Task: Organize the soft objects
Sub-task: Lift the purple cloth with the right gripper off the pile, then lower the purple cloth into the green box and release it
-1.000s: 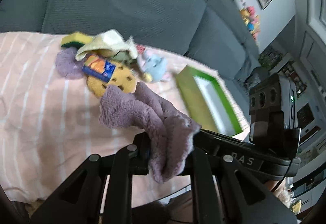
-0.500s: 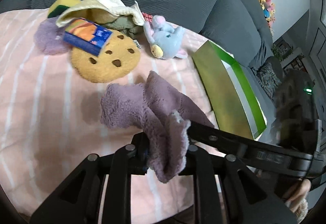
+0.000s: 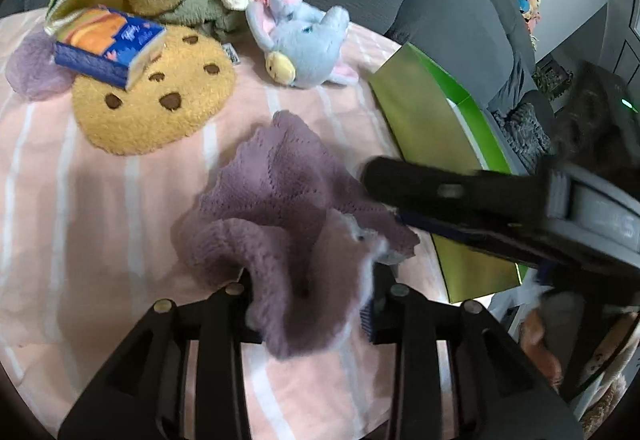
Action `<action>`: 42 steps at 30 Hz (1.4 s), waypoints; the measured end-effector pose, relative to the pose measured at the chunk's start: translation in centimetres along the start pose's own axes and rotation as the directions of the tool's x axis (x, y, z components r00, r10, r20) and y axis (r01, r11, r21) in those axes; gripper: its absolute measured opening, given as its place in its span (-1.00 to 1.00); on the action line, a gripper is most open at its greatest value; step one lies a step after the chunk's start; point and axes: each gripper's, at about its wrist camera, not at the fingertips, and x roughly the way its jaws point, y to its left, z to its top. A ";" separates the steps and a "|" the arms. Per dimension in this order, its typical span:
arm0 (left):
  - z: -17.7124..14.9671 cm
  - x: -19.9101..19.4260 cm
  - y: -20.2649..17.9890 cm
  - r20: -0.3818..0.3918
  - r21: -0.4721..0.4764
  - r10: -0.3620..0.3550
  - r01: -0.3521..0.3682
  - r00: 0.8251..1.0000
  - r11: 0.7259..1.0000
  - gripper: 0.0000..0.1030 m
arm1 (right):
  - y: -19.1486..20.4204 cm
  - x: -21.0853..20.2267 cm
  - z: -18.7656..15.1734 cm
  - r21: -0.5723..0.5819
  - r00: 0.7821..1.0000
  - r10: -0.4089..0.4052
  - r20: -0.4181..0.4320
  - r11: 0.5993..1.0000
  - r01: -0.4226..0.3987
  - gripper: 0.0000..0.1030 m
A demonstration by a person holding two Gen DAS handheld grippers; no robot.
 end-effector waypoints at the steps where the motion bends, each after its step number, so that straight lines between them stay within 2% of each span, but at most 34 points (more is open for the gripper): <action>1: 0.0 0.3 0.1 -0.009 -0.006 0.000 0.000 1.000 1.000 -0.44 | -0.1 1.0 0.3 0.008 1.000 0.001 -0.025 1.000 0.000 0.31; 4: 0.1 1.0 0.4 -0.022 -0.018 -0.015 0.015 1.000 1.000 -0.49 | -0.4 3.1 0.6 0.001 0.997 -0.051 -0.057 0.999 0.051 0.31; 7: 0.0 1.7 0.4 -0.043 -0.022 -0.024 0.023 0.999 0.999 -0.75 | -0.7 3.9 0.4 -0.007 0.998 -0.028 -0.052 1.000 0.027 0.31; 8: 0.0 1.9 0.4 -0.047 -0.020 -0.027 0.026 0.999 0.999 -0.77 | -0.7 3.8 0.2 -0.010 0.999 -0.007 -0.048 1.000 0.007 0.21; 9: 0.0 2.0 0.3 -0.052 -0.017 -0.031 0.030 0.998 0.999 -0.79 | -0.7 4.0 0.1 -0.006 0.998 0.017 -0.055 1.000 -0.017 -0.08; 11: 0.1 1.9 0.0 -0.046 -0.013 -0.043 0.042 0.998 0.999 -0.84 | -1.1 4.5 -0.2 0.025 0.992 0.085 -0.094 0.996 -0.083 -0.37; 12: 0.1 1.7 -0.3 -0.041 -0.009 -0.055 0.055 0.998 0.998 -0.84 | -1.4 4.6 -0.4 0.035 0.990 0.106 -0.098 0.994 -0.103 -0.41; 16: 0.2 0.5 -2.1 -0.013 0.060 -0.028 0.029 1.000 0.998 -0.85 | -1.5 2.9 -0.9 0.052 0.988 0.149 -0.048 0.988 -0.147 -0.41; 22: 1.5 -3.8 -5.5 0.077 0.147 -0.085 0.073 0.993 0.986 -0.85 | 0.4 -3.4 -0.9 -0.006 0.974 0.190 0.121 0.982 -0.190 -0.41; 26: 2.4 -7.1 -8.3 0.140 0.222 -0.160 0.126 0.977 0.967 -0.85 | 1.5 -8.8 -0.5 -0.061 0.945 0.220 0.242 0.976 -0.211 -0.42; 30: 3.5 -10.0 -12.2 0.208 0.320 -0.215 0.141 0.954 0.937 -0.84 | 2.4 -14.0 -0.4 -0.115 0.901 0.229 0.368 0.973 -0.201 -0.41; 33: 4.3 -10.8 -15.1 0.225 0.384 -0.264 0.164 0.938 0.909 -0.84 | 2.3 -17.0 -0.5 -0.126 0.867 0.216 0.449 0.976 -0.177 -0.41; 38: 4.4 -9.6 -19.2 0.198 0.454 -0.309 0.192 0.930 0.870 -0.84 | -0.1 -19.8 -0.8 -0.083 0.828 0.172 0.533 0.985 -0.151 -0.41; 42: 4.5 -6.6 -21.0 0.141 0.489 -0.329 0.223 0.934 0.843 -0.83 | -3.0 -20.3 -1.2 -0.016 0.823 0.104 0.558 0.993 -0.114 -0.41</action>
